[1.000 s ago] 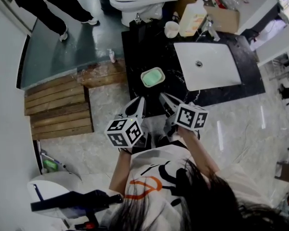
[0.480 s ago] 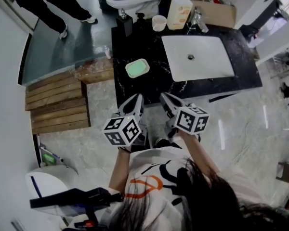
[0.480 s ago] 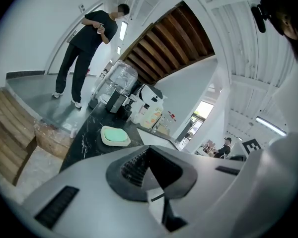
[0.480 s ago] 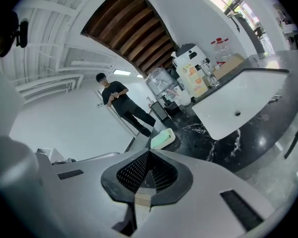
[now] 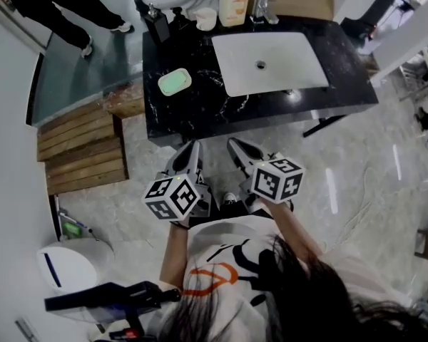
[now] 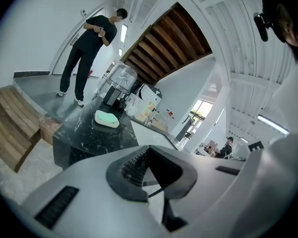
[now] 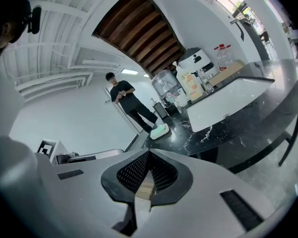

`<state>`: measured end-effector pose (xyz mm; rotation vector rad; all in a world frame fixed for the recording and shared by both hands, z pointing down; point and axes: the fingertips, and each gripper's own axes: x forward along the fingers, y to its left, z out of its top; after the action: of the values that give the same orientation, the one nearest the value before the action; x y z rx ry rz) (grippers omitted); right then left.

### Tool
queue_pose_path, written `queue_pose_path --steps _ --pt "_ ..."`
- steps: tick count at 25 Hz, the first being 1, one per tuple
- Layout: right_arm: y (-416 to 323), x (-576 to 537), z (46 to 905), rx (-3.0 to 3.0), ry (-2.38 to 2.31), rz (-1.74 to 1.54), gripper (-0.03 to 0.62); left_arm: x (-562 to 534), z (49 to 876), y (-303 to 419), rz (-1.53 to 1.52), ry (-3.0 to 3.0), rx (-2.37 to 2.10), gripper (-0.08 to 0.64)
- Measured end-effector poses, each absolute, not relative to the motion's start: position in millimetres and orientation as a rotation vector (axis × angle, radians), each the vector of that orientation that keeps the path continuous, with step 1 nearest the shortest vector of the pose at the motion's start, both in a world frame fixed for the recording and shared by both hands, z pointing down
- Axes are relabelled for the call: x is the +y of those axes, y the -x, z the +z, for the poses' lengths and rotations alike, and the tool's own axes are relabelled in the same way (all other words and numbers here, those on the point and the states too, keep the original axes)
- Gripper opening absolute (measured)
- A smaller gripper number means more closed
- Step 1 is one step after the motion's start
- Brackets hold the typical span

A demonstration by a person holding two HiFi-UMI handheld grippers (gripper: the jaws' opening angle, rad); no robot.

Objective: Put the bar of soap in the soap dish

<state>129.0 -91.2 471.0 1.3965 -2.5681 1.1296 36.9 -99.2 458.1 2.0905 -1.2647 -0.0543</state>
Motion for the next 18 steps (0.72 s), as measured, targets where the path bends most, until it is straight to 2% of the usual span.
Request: queue_pose_path --steps 7,18 --pt "-140.1 -65.9 471.8 -2.594 -1.366 1.119 0.009 -71.8 458.5 -55.3 -0.03 -2.106 -1.262 0.002" --pt "-117.4 -53.6 454.0 -2.648 -1.344 1.079 0.009 -57.2 442.8 -40.5 -0.026 -2.159 -1.265 0.002"
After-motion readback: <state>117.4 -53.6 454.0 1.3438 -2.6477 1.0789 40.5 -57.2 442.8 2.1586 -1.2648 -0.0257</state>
